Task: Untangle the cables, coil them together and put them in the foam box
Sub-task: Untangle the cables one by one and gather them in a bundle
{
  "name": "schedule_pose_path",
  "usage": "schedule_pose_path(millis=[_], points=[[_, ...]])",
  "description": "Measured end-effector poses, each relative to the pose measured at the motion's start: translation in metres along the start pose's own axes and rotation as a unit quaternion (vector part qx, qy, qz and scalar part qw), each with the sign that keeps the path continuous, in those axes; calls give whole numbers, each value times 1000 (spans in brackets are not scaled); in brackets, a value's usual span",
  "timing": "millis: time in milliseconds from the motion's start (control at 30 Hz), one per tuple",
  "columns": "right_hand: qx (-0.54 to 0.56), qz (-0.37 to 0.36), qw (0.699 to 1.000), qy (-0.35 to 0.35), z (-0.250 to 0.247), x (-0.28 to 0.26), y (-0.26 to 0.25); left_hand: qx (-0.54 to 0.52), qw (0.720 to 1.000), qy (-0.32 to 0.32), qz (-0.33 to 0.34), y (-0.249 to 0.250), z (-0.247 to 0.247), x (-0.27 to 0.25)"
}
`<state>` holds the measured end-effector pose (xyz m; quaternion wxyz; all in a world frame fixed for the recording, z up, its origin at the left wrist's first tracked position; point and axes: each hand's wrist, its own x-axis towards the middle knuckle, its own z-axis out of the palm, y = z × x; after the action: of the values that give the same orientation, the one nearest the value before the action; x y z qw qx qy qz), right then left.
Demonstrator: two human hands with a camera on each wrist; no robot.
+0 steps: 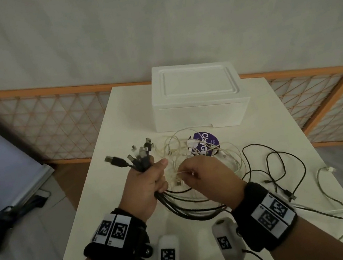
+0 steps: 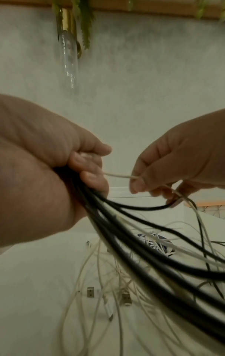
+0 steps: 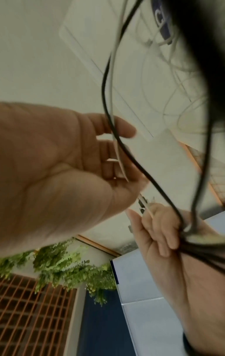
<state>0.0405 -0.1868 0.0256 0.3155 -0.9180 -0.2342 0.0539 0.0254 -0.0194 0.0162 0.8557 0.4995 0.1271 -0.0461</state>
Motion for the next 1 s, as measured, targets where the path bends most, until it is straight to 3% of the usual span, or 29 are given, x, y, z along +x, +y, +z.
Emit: schedule_pose_path(millis=[200, 300, 400, 500, 600, 667, 733, 800, 900, 1000], points=[[-146, 125, 977, 89, -28, -12, 54, -4, 997, 79, 6, 18, -29, -5], [-146, 221, 950, 164, -57, -28, 89, -20, 991, 134, 19, 28, -64, -4], [-127, 223, 942, 218, -79, -40, 109, 3, 984, 175, 15, 33, -94, -1], [-14, 226, 932, 283, -91, -41, 101, 48, 980, 193, 17, 31, -103, 4], [168, 217, 891, 361, -101, -35, 87, 60, 975, 215, 13, 26, -108, 10], [233, 221, 883, 344, -101, -32, 76, 67, 971, 231, -1, 25, -114, 12], [341, 207, 876, 272, -93, -27, 66, 70, 975, 210, -9, 23, -109, 12], [453, 168, 856, 183, -79, -17, 46, 74, 987, 143, -4, 22, -85, 9], [382, 114, 911, 108, -59, 2, 14, 112, 994, 5, 11, 15, -29, 7], [280, 32, 956, 86, -53, 11, -9, 191, 975, -108, 20, 2, 18, 18]])
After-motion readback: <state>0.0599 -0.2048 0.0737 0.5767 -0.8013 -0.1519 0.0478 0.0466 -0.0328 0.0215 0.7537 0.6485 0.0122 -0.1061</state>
